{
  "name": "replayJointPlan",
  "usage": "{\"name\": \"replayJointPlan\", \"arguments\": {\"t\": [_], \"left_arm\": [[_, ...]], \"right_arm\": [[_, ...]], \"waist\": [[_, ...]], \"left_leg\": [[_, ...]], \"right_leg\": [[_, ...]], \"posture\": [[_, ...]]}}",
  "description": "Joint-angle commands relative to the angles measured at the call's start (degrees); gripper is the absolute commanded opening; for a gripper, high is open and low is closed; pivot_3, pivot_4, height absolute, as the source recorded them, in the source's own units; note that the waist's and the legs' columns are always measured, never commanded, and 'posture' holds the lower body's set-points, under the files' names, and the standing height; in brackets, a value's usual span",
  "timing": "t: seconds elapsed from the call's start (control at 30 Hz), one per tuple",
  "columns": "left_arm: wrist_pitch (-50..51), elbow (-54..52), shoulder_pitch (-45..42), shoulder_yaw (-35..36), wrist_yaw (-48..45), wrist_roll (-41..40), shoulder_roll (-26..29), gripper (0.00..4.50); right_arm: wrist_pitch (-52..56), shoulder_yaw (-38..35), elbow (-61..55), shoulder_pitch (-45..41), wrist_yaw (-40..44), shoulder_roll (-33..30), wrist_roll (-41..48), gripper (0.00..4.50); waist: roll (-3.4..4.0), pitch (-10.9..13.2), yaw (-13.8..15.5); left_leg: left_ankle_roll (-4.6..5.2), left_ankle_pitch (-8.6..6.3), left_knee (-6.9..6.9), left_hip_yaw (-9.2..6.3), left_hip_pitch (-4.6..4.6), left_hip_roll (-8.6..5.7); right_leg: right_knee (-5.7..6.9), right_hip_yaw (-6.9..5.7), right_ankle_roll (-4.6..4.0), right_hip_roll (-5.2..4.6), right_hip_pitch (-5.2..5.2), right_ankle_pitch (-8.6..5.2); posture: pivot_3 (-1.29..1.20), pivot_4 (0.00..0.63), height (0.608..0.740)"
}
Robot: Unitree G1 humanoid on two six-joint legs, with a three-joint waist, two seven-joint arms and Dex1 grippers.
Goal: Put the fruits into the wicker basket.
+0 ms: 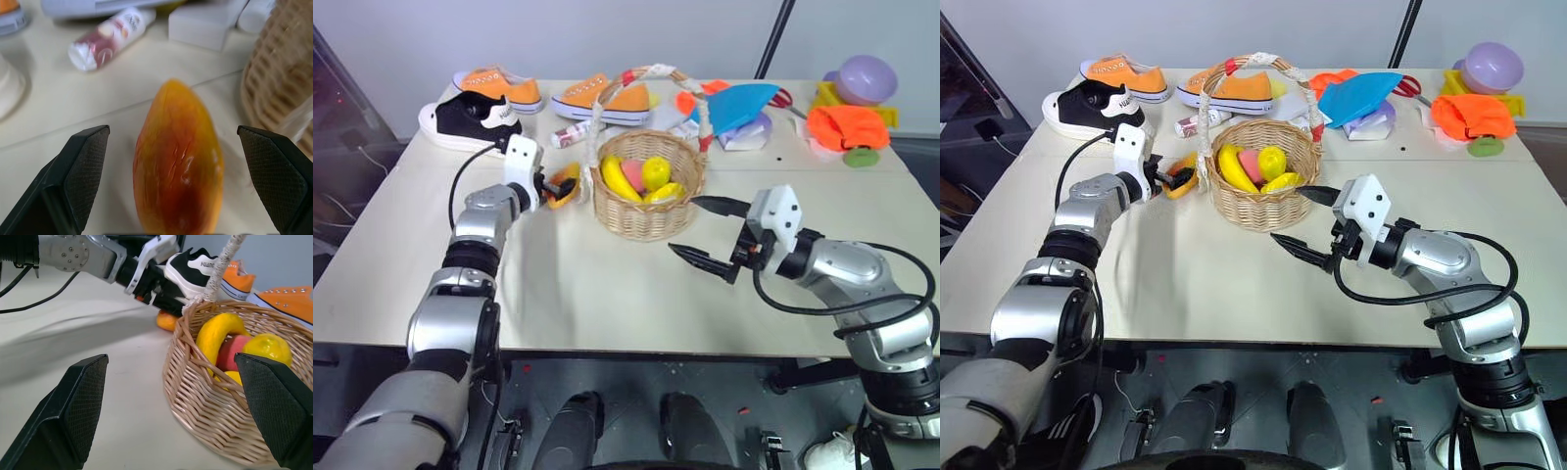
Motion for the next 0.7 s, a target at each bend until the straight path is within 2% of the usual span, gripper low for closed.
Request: {"name": "replayJointPlan", "arguments": {"t": [0.03,0.27,0.37,0.47,0.5,0.7], "left_arm": [[-2.4,3.2,-2.9,0.0,-0.6,1.2,-0.7,4.47],[-4.1,8.2,-2.9,0.8,0.5,2.2,-2.8,4.47],[-5.6,8.3,-3.0,1.6,0.8,1.9,-3.1,3.65],[-5.8,8.4,-3.2,2.0,1.5,2.1,-2.8,2.30],[-6.4,8.2,-3.2,2.5,1.9,1.8,-2.6,2.06],[-8.7,3.5,-1.2,3.6,1.0,1.4,-0.9,2.01]], "right_arm": [[-0.7,-1.2,-2.8,-0.6,-0.6,-0.4,-0.3,4.32],[0.0,-1.4,-3.8,-1.2,-1.3,-0.5,0.3,4.32],[0.3,-1.9,-4.1,-0.9,-1.6,-0.6,0.5,4.32],[0.0,-2.1,-4.2,-0.5,-1.4,-1.0,0.1,4.32],[-0.1,-2.0,-4.1,-0.6,-1.4,-1.0,0.0,4.32],[-0.9,-2.1,-3.5,-0.3,-1.6,-0.8,-0.7,4.32]], "waist": [[0.00,0.0,0.0],[-0.02,0.0,0.0],[-0.02,0.0,0.0],[-0.02,0.0,0.0],[-0.02,0.0,0.0],[-0.02,0.0,-0.1]], "left_leg": [[0.00,0.00,0.00,0.00,0.00,0.00],[0.00,0.00,0.01,-0.01,0.00,-0.01],[0.00,0.00,0.00,-0.01,0.00,0.00],[0.00,0.00,0.01,0.00,0.00,0.00],[0.00,0.00,0.01,0.00,0.00,0.00],[0.00,0.00,0.00,0.00,0.00,0.00]], "right_leg": [[0.01,0.00,0.00,0.00,0.00,0.00],[0.02,0.00,0.01,-0.01,0.00,0.00],[0.06,0.00,0.01,0.00,-0.02,0.00],[0.06,0.01,0.01,0.00,-0.02,0.00],[0.06,0.01,0.01,0.00,-0.02,0.00],[0.06,0.01,0.01,0.00,-0.03,0.00]], "posture": [[0.00,0.150,0.740],[0.00,0.150,0.740],[0.00,0.150,0.740],[0.00,0.150,0.740],[0.00,0.150,0.740],[0.00,0.150,0.740]]}}
